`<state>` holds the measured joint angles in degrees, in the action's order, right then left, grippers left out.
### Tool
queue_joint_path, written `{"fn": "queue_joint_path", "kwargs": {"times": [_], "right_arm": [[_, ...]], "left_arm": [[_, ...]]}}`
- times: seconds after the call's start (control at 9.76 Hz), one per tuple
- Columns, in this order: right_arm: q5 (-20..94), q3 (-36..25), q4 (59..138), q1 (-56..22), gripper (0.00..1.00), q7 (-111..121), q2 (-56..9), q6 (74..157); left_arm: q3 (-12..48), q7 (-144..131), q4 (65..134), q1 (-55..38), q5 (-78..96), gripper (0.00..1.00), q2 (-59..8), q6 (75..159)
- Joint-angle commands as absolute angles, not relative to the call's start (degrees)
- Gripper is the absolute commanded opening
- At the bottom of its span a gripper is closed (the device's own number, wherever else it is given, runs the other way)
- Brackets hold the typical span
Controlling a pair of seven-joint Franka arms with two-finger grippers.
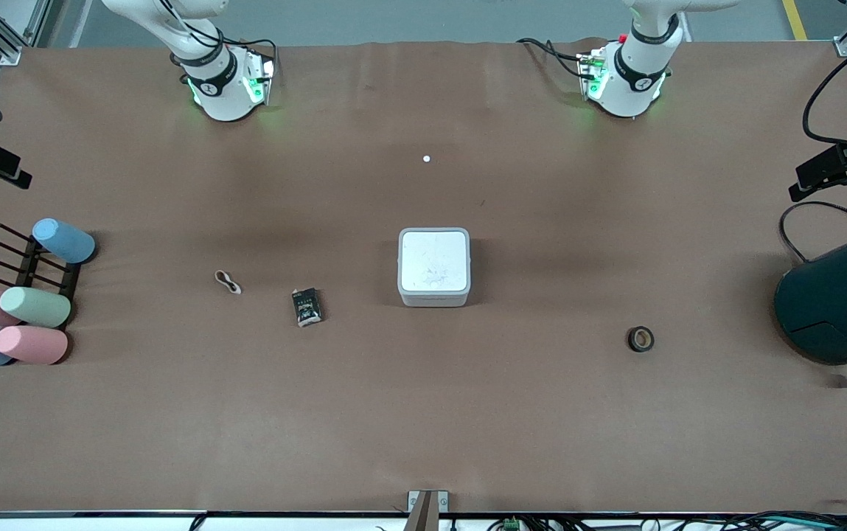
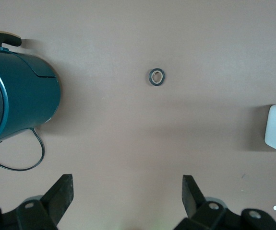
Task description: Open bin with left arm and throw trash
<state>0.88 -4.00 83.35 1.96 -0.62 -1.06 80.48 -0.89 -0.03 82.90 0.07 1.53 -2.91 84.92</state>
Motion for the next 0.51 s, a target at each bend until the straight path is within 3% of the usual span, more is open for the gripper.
{"fn": "queue_joint_path", "kwargs": {"times": [0.0,0.31,0.41], "right_arm": [[0.4,-3.6,83.6,2.4,1.00,-0.3,-0.4,80.3],[0.4,-3.6,83.6,2.5,1.00,-0.3,-0.4,80.3],[0.4,-3.6,83.6,2.5,1.00,-0.2,-0.4,80.3]], "left_arm": [[-1.0,2.5,80.7,0.4,2.0,1.00,-3.7,83.5],[3.8,3.4,81.2,-1.1,2.6,0.97,-4.0,81.3],[6.8,2.6,81.6,-2.0,3.1,0.55,-5.7,80.0]]}}
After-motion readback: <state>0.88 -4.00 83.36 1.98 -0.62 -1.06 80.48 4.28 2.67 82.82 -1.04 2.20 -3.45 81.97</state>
